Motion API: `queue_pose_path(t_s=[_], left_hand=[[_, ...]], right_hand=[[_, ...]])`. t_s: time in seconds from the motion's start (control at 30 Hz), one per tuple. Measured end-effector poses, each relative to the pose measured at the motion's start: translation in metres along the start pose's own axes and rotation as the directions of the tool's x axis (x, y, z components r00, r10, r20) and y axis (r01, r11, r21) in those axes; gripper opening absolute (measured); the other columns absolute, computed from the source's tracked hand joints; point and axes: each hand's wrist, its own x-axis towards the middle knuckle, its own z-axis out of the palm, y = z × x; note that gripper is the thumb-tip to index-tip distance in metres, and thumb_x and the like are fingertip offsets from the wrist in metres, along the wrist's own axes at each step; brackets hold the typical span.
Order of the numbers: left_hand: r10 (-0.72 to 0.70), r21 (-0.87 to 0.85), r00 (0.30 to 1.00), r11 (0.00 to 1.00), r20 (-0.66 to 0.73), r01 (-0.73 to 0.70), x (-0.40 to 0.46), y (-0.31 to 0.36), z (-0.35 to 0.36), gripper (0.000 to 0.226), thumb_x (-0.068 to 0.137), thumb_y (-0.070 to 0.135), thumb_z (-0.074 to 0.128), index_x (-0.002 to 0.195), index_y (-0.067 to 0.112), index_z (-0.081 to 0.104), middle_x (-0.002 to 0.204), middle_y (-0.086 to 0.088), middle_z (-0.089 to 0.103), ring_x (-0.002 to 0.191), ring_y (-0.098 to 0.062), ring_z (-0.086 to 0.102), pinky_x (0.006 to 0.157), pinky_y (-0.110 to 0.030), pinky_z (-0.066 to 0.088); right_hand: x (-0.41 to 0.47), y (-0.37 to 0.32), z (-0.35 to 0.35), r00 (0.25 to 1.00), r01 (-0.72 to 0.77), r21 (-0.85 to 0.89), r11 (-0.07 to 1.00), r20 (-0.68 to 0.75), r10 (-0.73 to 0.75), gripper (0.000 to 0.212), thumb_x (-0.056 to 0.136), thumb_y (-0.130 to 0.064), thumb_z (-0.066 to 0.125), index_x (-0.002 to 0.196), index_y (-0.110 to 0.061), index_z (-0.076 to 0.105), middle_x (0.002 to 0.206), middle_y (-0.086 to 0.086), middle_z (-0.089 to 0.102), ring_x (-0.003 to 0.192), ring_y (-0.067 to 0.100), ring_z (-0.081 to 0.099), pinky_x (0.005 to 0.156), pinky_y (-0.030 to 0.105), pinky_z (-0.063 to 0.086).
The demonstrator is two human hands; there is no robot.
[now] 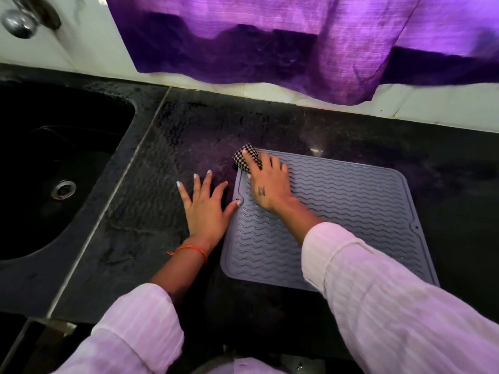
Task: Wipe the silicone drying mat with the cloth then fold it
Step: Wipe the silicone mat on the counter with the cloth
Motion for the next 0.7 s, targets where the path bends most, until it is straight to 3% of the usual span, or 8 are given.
queue_pose_path(t_s=[0.2, 0.3, 0.43, 0.5, 0.6, 0.7], left_hand=[[-0.031, 0.076, 0.999, 0.997, 0.027, 0.029, 0.0, -0.002, -0.005, 0.071, 0.084, 0.066, 0.043, 0.138, 0.021, 0.044, 0.156, -0.011, 0.021, 0.145, -0.032, 0.005, 0.103, -0.043, -0.032], [-0.074, 0.083, 0.996, 0.994, 0.042, 0.07, -0.002, -0.002, -0.003, 0.075, 0.083, 0.069, 0.042, 0.141, 0.021, 0.04, 0.156, -0.01, 0.02, 0.145, -0.032, 0.004, 0.105, -0.046, -0.028], [-0.085, 0.08, 0.995, 0.994, 0.058, 0.08, 0.0, -0.003, -0.007, 0.08, 0.082, 0.071, 0.041, 0.143, 0.02, 0.036, 0.156, -0.011, 0.02, 0.145, -0.033, 0.004, 0.104, -0.045, -0.029], [-0.09, 0.071, 0.996, 0.994, 0.026, 0.088, -0.002, -0.007, -0.009, 0.074, 0.085, 0.065, 0.042, 0.142, 0.018, 0.038, 0.155, -0.012, 0.022, 0.145, -0.034, 0.006, 0.105, -0.044, -0.028], [-0.151, 0.003, 0.987, 0.988, -0.054, 0.151, -0.01, -0.015, -0.011, 0.057, 0.094, 0.049, 0.042, 0.138, 0.013, 0.045, 0.152, -0.014, 0.03, 0.144, -0.035, 0.013, 0.109, -0.046, -0.021], [-0.207, -0.039, 0.977, 0.978, -0.046, 0.205, -0.016, -0.02, -0.011, 0.049, 0.098, 0.043, 0.038, 0.136, 0.013, 0.047, 0.151, -0.014, 0.032, 0.144, -0.034, 0.014, 0.11, -0.047, -0.019]], right_hand=[[0.008, 0.008, -0.018, 0.995, 0.008, 0.171, 0.985, 0.096, -0.025, 0.056, 0.096, -0.023, 0.043, 0.147, -0.031, 0.022, 0.14, 0.009, 0.036, 0.123, 0.031, 0.035, 0.104, 0.045, 0.031], [-0.028, 0.0, 0.0, 0.996, 0.091, 0.082, 0.992, -0.013, -0.09, 0.058, 0.093, -0.02, 0.042, 0.145, -0.037, 0.022, 0.143, 0.004, 0.035, 0.121, 0.028, 0.036, 0.101, 0.043, 0.028], [-0.009, 0.001, -0.014, 0.994, 0.061, 0.118, 0.991, 0.085, -0.072, 0.059, 0.093, -0.02, 0.044, 0.145, -0.038, 0.022, 0.141, 0.004, 0.035, 0.121, 0.029, 0.035, 0.1, 0.043, 0.029], [-0.016, 0.0, -0.021, 0.991, 0.071, 0.159, 0.985, 0.101, -0.088, 0.058, 0.093, -0.019, 0.045, 0.145, -0.035, 0.025, 0.137, 0.006, 0.039, 0.119, 0.029, 0.037, 0.099, 0.042, 0.031], [-0.068, -0.014, -0.004, 0.991, 0.134, 0.141, 0.981, -0.028, -0.131, 0.064, 0.089, -0.015, 0.049, 0.145, -0.034, 0.026, 0.138, 0.005, 0.039, 0.116, 0.027, 0.039, 0.096, 0.04, 0.03], [-0.071, -0.023, 0.0, 0.994, 0.102, 0.132, 0.986, -0.053, -0.095, 0.068, 0.086, -0.012, 0.051, 0.144, -0.036, 0.025, 0.142, 0.003, 0.036, 0.118, 0.027, 0.037, 0.096, 0.041, 0.028]])
